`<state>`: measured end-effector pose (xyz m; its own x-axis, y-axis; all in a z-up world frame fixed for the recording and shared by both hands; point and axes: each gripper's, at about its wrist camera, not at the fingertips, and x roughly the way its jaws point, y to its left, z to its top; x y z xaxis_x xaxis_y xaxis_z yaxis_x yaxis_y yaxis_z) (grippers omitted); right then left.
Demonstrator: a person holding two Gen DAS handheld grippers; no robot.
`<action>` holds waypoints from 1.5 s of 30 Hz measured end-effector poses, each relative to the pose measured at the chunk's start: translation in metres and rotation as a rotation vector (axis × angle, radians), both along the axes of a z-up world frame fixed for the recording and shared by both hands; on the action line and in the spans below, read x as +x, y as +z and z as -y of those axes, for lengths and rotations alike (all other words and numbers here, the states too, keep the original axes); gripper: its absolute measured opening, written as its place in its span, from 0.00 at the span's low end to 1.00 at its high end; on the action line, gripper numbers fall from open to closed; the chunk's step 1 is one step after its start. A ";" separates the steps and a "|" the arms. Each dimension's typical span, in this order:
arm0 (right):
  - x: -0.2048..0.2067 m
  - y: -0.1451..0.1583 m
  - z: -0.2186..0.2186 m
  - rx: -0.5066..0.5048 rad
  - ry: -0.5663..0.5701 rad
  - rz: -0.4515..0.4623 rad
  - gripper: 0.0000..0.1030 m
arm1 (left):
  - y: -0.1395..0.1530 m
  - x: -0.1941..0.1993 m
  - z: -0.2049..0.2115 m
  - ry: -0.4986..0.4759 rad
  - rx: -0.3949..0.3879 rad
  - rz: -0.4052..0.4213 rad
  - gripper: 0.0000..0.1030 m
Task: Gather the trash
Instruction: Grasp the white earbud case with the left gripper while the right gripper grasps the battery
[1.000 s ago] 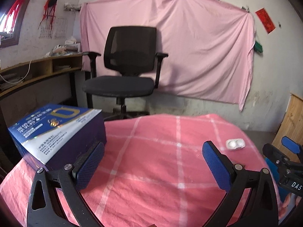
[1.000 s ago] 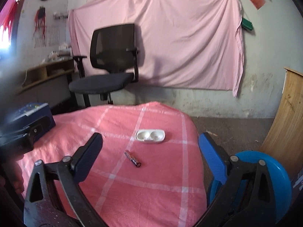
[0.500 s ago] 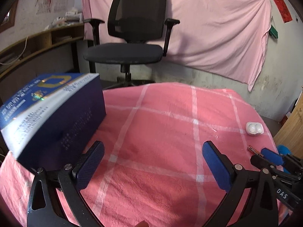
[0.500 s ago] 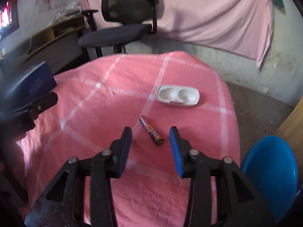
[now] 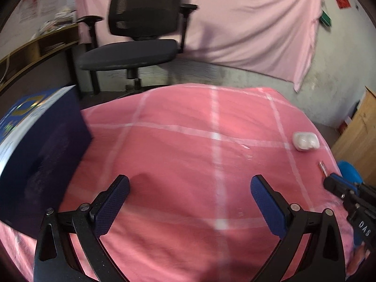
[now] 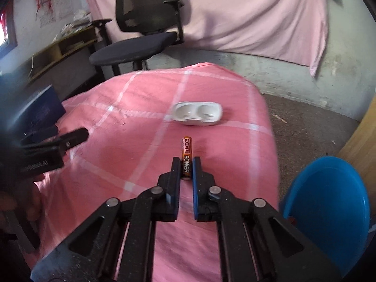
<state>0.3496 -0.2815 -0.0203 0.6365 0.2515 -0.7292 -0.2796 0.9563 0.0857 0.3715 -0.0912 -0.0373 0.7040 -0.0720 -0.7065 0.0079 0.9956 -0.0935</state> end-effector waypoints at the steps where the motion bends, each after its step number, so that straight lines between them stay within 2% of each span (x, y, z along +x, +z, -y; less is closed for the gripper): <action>1: 0.000 0.001 0.004 0.008 -0.012 0.001 0.22 | 0.000 0.002 0.006 -0.025 0.002 0.000 0.97; 5: -0.002 0.003 0.022 0.025 -0.060 0.006 0.22 | -0.002 0.015 0.034 -0.138 -0.002 -0.008 0.95; 9: -0.003 0.004 0.035 0.025 -0.091 0.004 0.22 | -0.007 0.032 0.061 -0.236 -0.022 -0.046 0.86; 13: -0.007 0.004 0.045 0.026 -0.112 0.013 0.22 | -0.010 0.043 0.079 -0.283 -0.052 -0.055 0.81; 22: -0.010 -0.001 0.059 0.062 -0.132 0.002 0.22 | -0.007 0.065 0.103 -0.294 -0.119 -0.056 0.80; 26: -0.009 -0.001 0.057 0.076 -0.129 0.003 0.22 | -0.007 0.068 0.104 -0.265 -0.148 -0.044 0.72; 34: 0.000 -0.002 0.063 0.088 -0.164 0.024 0.22 | -0.004 0.071 0.104 -0.247 -0.150 -0.037 0.59; 38: 0.003 -0.005 0.068 0.107 -0.174 0.013 0.22 | -0.004 0.074 0.108 -0.257 -0.148 -0.042 0.47; 41: 0.004 -0.005 0.067 0.106 -0.166 0.011 0.22 | -0.005 0.074 0.110 -0.267 -0.145 -0.045 0.32; 45: 0.003 -0.005 0.064 0.096 -0.155 0.011 0.22 | -0.006 0.075 0.110 -0.269 -0.147 -0.046 0.32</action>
